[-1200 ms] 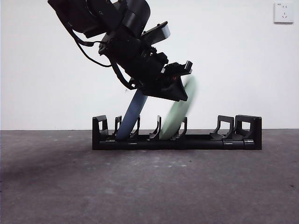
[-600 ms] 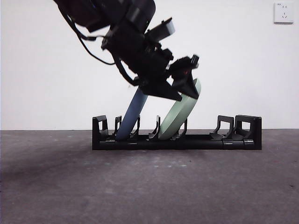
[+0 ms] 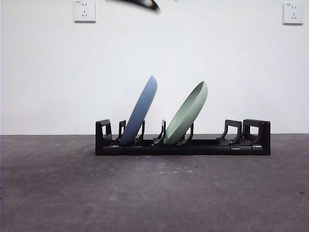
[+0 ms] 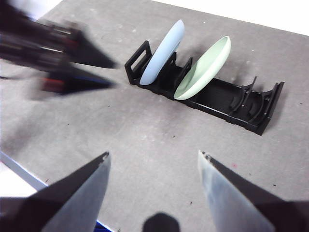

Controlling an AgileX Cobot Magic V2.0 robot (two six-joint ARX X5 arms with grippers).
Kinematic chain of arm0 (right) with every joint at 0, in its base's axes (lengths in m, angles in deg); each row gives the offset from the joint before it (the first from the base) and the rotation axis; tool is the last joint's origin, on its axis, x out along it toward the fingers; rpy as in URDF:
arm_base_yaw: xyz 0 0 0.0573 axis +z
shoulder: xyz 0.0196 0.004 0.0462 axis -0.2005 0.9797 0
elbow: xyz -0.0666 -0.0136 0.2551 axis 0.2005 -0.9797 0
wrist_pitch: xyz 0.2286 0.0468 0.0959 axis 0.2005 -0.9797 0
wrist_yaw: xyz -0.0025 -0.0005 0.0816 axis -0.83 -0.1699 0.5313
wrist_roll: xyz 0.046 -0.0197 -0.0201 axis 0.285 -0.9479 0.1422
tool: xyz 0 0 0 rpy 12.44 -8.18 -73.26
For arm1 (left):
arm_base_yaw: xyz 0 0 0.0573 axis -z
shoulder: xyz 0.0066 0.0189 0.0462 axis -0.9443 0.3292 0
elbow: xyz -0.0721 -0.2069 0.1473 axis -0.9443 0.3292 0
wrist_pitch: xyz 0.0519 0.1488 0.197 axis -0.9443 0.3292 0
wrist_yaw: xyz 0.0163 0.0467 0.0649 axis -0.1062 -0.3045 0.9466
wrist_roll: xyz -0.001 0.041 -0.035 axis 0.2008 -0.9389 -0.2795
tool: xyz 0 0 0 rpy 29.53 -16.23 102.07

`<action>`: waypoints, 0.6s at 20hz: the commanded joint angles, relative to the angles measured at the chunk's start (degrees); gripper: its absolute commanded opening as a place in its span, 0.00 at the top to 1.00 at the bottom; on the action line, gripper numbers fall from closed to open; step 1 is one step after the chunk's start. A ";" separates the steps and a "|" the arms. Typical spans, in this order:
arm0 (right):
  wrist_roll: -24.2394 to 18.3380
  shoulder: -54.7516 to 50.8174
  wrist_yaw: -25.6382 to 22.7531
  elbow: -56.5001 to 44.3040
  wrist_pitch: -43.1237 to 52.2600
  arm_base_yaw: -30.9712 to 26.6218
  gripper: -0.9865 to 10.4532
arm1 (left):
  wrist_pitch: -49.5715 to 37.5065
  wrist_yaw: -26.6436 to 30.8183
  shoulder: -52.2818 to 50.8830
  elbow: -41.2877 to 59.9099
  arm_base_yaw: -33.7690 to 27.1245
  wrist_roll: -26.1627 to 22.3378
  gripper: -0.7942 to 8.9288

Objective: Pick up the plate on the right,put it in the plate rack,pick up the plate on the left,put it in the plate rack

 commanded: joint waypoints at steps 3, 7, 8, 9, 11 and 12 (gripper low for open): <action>-0.44 -0.15 2.56 -5.49 -1.36 0.07 0.64 | 13.84 -0.52 -13.84 -0.11 0.13 0.59 0.66; -0.87 -0.13 8.15 -12.85 -1.36 0.07 0.64 | 21.27 -0.50 -24.17 -0.11 0.13 0.59 0.66; -0.87 -0.13 8.17 -14.23 -1.36 0.07 0.64 | 22.16 -0.48 -25.73 -0.11 0.13 0.59 0.66; -0.87 -0.13 8.17 -15.67 -1.36 0.07 0.64 | 22.97 -0.48 -27.10 -0.11 0.13 0.59 0.66; -0.87 -0.13 8.17 -17.35 -1.36 0.07 0.64 | 24.28 -0.46 -28.57 -0.11 0.13 0.59 0.66; -0.87 -0.13 8.17 -17.77 -1.36 0.07 0.68 | 24.79 -0.46 -28.61 -0.11 0.13 0.57 0.66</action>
